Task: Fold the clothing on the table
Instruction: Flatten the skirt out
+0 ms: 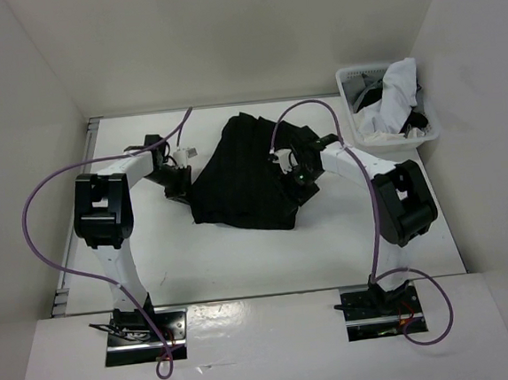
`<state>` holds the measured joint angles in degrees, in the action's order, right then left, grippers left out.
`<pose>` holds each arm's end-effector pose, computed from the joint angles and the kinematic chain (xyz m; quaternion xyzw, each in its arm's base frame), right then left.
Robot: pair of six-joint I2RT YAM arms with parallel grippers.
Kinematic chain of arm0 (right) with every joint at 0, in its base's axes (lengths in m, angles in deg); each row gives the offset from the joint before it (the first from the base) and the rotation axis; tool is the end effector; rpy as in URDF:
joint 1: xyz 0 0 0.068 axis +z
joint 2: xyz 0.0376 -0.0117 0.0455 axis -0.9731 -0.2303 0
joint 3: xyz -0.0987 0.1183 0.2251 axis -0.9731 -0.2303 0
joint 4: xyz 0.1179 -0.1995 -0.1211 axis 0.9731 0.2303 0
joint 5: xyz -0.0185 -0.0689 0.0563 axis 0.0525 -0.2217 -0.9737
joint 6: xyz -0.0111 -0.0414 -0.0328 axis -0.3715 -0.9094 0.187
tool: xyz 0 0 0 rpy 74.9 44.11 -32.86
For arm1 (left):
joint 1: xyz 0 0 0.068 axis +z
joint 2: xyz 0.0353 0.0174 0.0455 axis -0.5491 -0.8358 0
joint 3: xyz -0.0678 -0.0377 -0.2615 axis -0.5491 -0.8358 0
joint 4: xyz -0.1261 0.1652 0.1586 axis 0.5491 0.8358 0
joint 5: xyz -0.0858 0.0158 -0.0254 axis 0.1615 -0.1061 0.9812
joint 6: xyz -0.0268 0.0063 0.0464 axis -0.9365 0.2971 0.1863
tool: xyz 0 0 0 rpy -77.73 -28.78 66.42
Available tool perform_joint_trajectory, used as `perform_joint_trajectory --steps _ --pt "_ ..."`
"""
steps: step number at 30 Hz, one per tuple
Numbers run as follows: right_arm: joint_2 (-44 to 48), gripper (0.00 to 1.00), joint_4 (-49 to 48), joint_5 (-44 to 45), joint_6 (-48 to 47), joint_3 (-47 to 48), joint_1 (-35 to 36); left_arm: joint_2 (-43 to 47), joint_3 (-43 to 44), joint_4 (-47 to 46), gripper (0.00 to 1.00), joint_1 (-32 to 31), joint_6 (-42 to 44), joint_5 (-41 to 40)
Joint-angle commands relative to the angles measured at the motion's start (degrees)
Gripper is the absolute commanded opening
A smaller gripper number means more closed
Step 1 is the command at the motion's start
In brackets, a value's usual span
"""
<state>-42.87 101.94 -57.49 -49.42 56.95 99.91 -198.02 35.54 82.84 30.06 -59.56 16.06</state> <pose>0.3111 0.1485 0.2056 -0.3202 0.9179 0.2065 0.1112 0.3925 -0.0407 0.1574 0.0931 0.9518 -0.2685 0.1154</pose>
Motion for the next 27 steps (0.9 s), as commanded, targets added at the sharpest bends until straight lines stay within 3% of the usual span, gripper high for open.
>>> perform_joint_trajectory --steps 1,10,27 --pt "-2.67 0.71 1.66 -4.39 1.07 0.02 -0.72 1.07 -1.19 -1.09 0.0 -0.18 -0.49 2.35" --pt "-5.67 0.68 0.53 -5.18 2.74 0.02 -4.58 3.35 -3.3 -1.09 0.0 1.4 -0.49 1.83" --pt "-8.48 0.62 0.52 -9.57 2.74 1.69 -4.59 4.41 -3.82 -0.56 0.0 1.93 0.03 2.88"
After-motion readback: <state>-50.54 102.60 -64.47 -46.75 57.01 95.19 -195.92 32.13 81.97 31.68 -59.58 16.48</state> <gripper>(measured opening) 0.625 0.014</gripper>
